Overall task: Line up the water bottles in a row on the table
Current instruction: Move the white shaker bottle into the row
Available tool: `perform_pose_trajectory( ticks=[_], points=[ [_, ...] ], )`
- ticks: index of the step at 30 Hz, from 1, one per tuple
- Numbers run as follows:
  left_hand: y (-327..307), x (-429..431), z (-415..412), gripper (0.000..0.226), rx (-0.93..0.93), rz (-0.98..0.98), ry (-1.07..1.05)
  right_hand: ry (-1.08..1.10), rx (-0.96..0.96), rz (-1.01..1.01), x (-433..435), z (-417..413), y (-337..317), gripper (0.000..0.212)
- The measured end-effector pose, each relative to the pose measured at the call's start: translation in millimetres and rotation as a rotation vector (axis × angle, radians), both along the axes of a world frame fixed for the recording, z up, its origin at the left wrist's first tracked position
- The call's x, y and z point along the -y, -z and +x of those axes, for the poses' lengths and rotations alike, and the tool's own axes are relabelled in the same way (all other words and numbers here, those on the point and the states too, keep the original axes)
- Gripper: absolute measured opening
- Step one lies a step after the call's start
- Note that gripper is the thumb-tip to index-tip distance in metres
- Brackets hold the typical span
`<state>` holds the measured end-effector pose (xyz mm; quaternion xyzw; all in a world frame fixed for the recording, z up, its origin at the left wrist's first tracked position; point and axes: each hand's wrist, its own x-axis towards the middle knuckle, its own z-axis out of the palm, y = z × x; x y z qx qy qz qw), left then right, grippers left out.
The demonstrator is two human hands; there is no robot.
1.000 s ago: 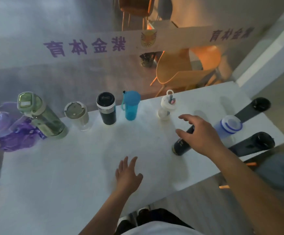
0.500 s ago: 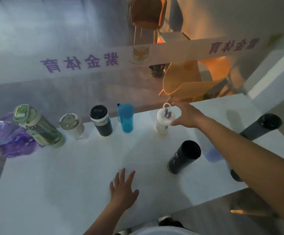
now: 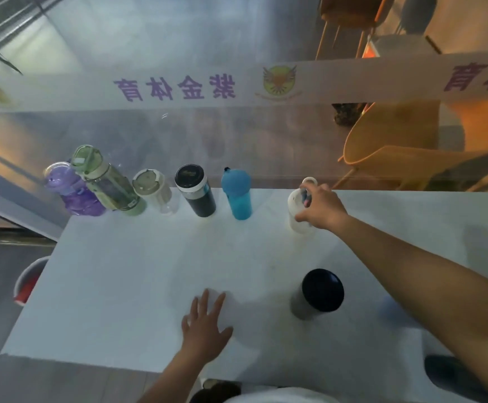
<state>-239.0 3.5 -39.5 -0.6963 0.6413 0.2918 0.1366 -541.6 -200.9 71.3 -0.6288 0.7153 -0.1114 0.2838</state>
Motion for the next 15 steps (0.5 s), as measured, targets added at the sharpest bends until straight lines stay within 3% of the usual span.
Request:
perform_pose_trajectory(
  ticks=[6,15],
  points=[
    [0,3,-3,0.079,-0.007,0.021,-0.027,-0.109,0.074,-0.070,30,19,-3,0.077],
    [5,1,-10,0.081,-0.026,-0.002,-0.091,-0.179,0.128,-0.014,54,30,15,0.084]
  ],
)
